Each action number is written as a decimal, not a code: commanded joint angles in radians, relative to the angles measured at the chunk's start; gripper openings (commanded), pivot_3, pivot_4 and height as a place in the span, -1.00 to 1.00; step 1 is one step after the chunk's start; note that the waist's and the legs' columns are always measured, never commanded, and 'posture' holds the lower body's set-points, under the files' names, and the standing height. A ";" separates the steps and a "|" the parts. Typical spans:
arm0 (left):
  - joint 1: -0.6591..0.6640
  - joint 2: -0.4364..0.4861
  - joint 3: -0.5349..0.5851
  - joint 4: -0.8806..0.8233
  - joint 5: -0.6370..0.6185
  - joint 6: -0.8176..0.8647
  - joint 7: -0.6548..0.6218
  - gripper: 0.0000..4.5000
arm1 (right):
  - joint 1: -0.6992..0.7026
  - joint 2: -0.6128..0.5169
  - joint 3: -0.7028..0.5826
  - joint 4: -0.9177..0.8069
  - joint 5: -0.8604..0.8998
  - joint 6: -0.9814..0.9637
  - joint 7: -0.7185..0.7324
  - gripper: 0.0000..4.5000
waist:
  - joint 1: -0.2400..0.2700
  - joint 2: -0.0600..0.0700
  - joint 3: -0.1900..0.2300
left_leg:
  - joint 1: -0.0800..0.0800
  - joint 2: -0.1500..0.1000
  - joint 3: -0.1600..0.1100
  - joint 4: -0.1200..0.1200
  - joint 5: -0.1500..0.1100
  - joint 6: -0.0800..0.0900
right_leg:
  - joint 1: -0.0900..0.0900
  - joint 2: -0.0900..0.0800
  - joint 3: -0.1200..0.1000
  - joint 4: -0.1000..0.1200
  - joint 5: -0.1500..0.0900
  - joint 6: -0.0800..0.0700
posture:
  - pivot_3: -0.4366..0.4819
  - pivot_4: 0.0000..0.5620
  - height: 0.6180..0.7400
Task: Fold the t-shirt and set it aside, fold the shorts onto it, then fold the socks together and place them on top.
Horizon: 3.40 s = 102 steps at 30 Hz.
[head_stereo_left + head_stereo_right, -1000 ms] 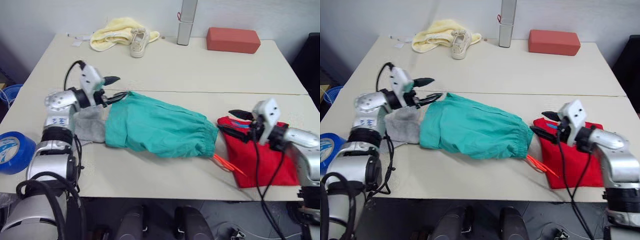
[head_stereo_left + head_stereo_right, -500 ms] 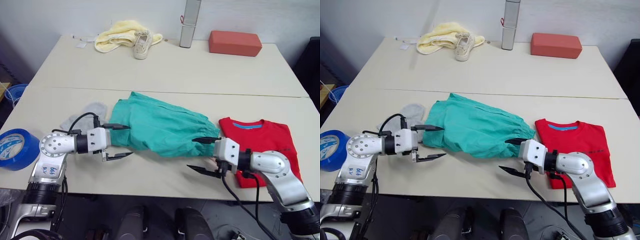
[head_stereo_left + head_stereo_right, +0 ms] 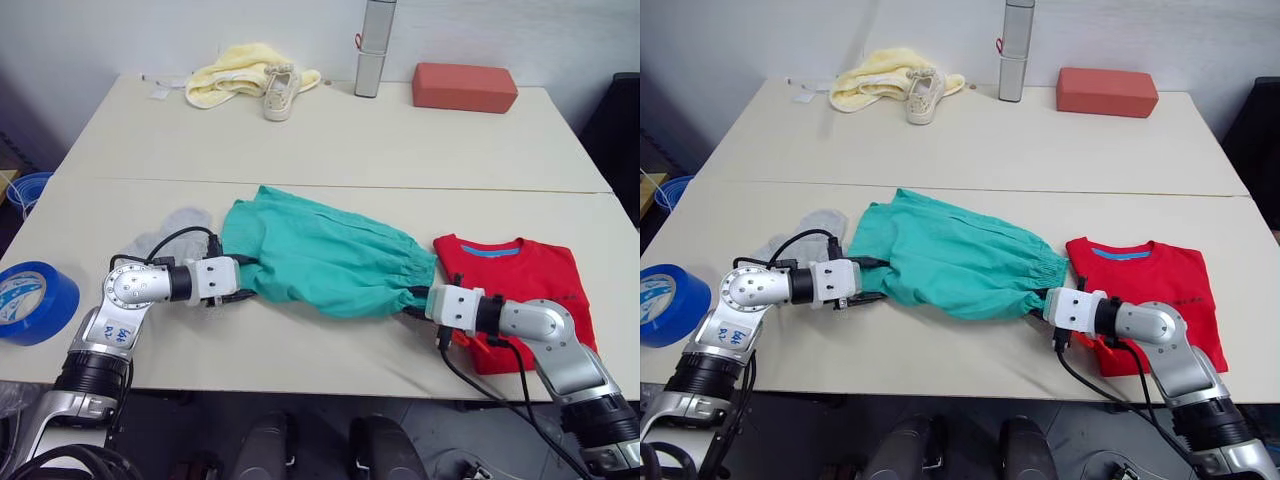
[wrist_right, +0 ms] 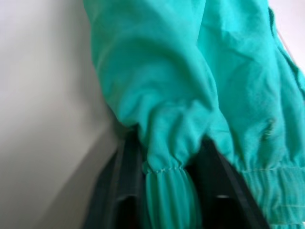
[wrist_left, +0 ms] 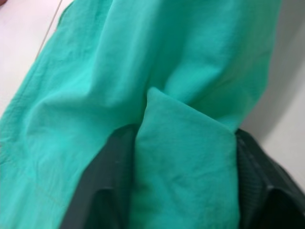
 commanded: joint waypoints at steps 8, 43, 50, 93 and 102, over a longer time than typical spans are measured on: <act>0.211 0.164 0.072 -0.213 -0.176 0.053 -0.154 -1.00 | 0.139 -0.111 -0.103 0.041 0.097 -0.245 0.068 -0.94 | -0.022 0.000 0.000 | 0.000 0.001 0.000 -0.001 -0.001 -0.002 | 0.000 0.000 0.001 0.000 -0.001 -0.003 | -0.05 -0.47 1.00; 0.150 0.116 0.136 -0.516 -0.662 0.760 -0.140 -0.23 | 0.222 -0.043 -0.169 -0.393 0.710 0.465 0.088 -0.01 | -0.018 0.005 0.001 | 0.003 0.001 -0.010 -0.005 -0.004 -0.004 | 0.009 0.000 -0.005 -0.011 -0.003 -0.005 | -0.05 -0.47 1.00; 0.042 -0.107 -0.083 -0.394 -0.413 0.594 -0.050 -1.00 | 0.054 0.112 0.077 -0.309 0.360 0.426 -0.034 -0.90 | -0.016 0.004 0.001 | 0.001 0.001 -0.006 -0.003 -0.003 -0.004 | 0.005 0.002 -0.004 -0.008 -0.003 -0.005 | -0.05 -0.47 1.00; -0.056 -0.340 -0.065 0.001 -0.094 0.370 0.274 -1.00 | 0.054 0.194 -0.112 -0.148 0.229 0.433 -0.235 -0.98 | 0.003 0.003 0.000 | 0.000 0.000 -0.008 -0.001 -0.003 -0.002 | 0.007 0.002 -0.007 -0.008 -0.002 -0.003 | -0.05 -0.47 1.00; 0.002 -0.372 -0.017 -0.166 -0.305 0.198 0.084 -1.00 | 0.357 0.127 -0.529 -0.563 1.076 0.869 -0.288 -0.13 | 0.007 0.004 0.000 | 0.000 0.001 -0.012 -0.001 -0.004 -0.001 | 0.010 0.001 -0.008 -0.012 -0.002 -0.003 | -0.05 -0.47 1.00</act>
